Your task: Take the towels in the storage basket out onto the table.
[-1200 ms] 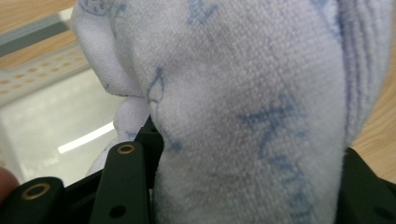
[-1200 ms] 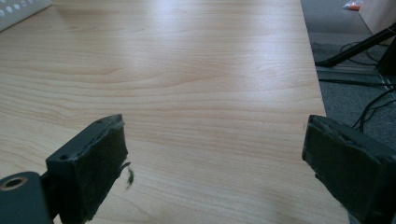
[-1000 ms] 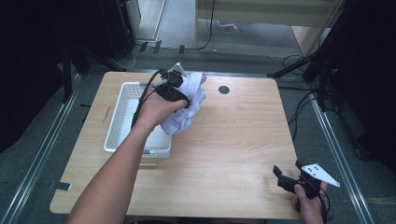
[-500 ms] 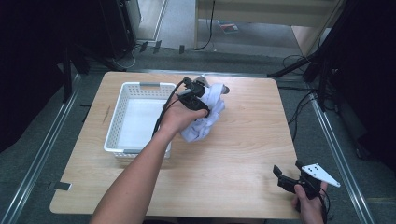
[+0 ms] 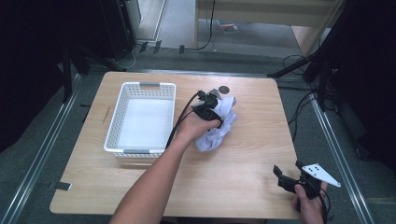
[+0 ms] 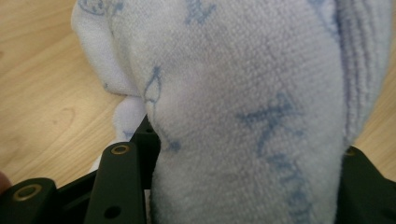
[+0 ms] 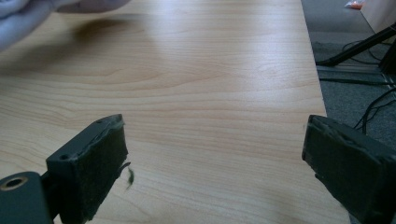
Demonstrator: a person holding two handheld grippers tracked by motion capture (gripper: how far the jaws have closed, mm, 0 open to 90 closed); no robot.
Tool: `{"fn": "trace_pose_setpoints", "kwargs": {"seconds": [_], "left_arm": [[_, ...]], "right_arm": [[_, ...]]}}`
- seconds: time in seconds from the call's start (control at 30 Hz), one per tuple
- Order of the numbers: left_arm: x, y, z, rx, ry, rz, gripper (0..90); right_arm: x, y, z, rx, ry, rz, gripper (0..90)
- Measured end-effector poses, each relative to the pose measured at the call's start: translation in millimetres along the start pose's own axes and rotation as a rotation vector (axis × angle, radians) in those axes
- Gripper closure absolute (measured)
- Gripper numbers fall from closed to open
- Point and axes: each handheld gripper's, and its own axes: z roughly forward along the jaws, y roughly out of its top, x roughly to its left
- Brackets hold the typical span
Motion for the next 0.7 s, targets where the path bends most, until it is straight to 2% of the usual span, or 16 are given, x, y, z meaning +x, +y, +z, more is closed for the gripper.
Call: {"fn": "trace_pose_setpoints", "kwargs": {"seconds": [0.07, 0.1, 0.2, 0.3, 0.37, 0.5, 0.6, 0.67, 0.7], "left_arm": [[0.9, -2.2, 7.5, 0.014, -0.009, 0.006, 46.5], [-0.3, -4.5, 14.0, 0.011, 0.003, -0.007, 45.2], [-1.4, -5.9, 18.5, 0.001, 0.012, -0.023, 44.0], [-4.9, -6.3, 22.8, 0.011, -0.017, -0.024, 43.2], [-8.2, -5.6, 24.4, 0.012, -0.016, -0.026, 40.8], [-11.6, -5.1, 22.1, 0.007, -0.009, -0.032, 31.6], [-12.8, -5.1, 18.4, 0.017, -0.027, -0.026, 15.5], [-13.2, -5.4, 14.4, 0.018, -0.030, -0.016, 8.9], [-13.0, -5.5, 12.2, 0.012, -0.032, -0.016, 1.1]], "right_arm": [[0.0, -0.2, 0.0, -0.004, 0.003, -0.002, 6.5], [-0.2, -0.1, -0.1, -0.003, 0.005, -0.002, 6.4], [-0.3, -0.1, -0.1, -0.004, 0.005, -0.002, 6.5], [-0.3, -0.1, -0.1, -0.003, 0.006, -0.003, 6.4], [-0.3, -0.1, 0.0, -0.002, 0.005, -0.003, 6.5], [-0.2, -0.1, -0.1, -0.002, 0.004, -0.002, 6.4], [-0.2, 0.0, 0.0, -0.001, 0.004, -0.003, 6.4], [-0.1, 0.0, 0.0, 0.000, 0.005, -0.002, 6.5], [-0.1, 0.1, 0.2, 0.001, 0.004, -0.002, 6.5]]}}
